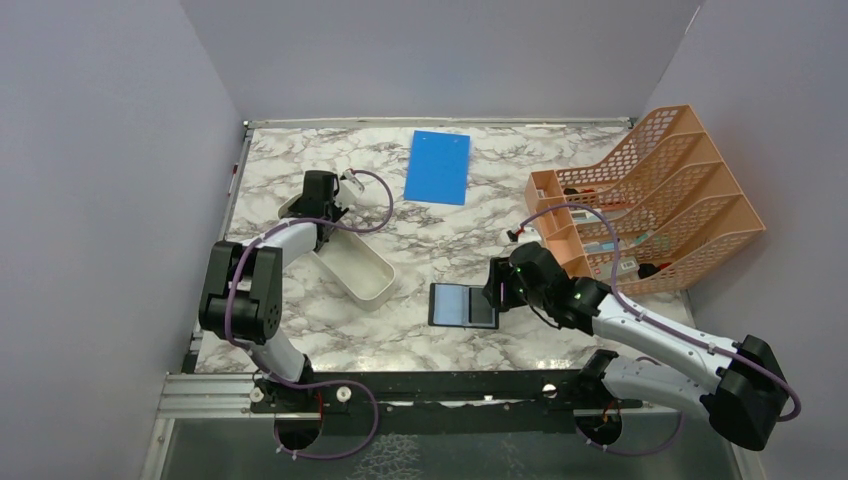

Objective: Put the credit cards into the card holder
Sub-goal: Pick up the credit card from the storage box.

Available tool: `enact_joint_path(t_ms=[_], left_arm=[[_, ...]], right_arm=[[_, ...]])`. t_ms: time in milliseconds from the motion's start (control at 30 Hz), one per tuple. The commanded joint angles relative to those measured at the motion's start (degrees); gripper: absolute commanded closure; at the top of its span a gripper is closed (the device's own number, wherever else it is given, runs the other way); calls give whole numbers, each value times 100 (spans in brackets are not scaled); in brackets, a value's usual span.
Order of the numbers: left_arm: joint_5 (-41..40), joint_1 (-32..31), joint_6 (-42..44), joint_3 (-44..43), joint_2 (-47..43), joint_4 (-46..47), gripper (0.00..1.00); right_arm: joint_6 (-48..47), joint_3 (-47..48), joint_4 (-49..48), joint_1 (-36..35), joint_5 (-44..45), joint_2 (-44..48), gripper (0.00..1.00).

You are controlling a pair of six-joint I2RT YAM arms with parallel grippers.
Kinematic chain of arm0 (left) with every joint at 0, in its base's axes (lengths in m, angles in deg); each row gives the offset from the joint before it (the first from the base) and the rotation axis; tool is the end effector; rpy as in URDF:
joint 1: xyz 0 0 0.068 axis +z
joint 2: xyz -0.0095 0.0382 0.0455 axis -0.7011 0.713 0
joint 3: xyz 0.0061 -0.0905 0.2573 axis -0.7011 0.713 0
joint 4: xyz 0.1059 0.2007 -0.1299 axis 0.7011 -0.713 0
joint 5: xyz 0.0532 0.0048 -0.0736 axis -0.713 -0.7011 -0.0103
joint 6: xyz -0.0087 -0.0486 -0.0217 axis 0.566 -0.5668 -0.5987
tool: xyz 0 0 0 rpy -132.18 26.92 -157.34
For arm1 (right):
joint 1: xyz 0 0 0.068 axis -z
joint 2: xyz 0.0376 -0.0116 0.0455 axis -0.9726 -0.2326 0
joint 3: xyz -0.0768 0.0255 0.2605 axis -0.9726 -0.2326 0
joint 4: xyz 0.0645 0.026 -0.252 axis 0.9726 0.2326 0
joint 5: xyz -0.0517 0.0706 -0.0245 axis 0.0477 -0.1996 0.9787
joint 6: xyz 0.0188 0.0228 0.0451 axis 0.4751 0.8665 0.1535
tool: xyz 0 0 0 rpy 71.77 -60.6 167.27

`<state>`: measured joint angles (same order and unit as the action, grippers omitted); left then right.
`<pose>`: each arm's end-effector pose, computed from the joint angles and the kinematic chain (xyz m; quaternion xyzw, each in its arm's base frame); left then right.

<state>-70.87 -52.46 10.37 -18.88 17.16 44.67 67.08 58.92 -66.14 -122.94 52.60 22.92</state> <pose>0.3367 -0.0360 0.1798 0.3423 0.8414 0.2558 0.3309 0.1469 0.1443 0.2155 -0.0853 0.9126 0.1749 0.3597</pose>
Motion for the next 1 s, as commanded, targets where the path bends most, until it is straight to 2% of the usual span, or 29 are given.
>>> enact_joint_path(t_ms=[0, 100, 333, 667, 867, 967], left_arm=[[-73, 30, 119, -152, 182, 106, 47], [-76, 30, 137, -171, 150, 114, 50], [-116, 32, 139, -305, 64, -71, 70], [-252, 30, 244, -524, 23, -216, 72], [-112, 30, 206, -610, 90, -459, 84], [-6, 13, 167, -725, 34, -716, 85]], right_arm=[[19, 146, -149, 23, 95, 18, 39], [22, 155, -132, 17, 101, 20, 39], [28, 157, -140, 22, 95, 11, 39], [38, 136, -211, 16, 53, -66, 39], [37, 133, -235, 21, 47, -111, 39], [44, 137, -246, 16, 38, -122, 39]])
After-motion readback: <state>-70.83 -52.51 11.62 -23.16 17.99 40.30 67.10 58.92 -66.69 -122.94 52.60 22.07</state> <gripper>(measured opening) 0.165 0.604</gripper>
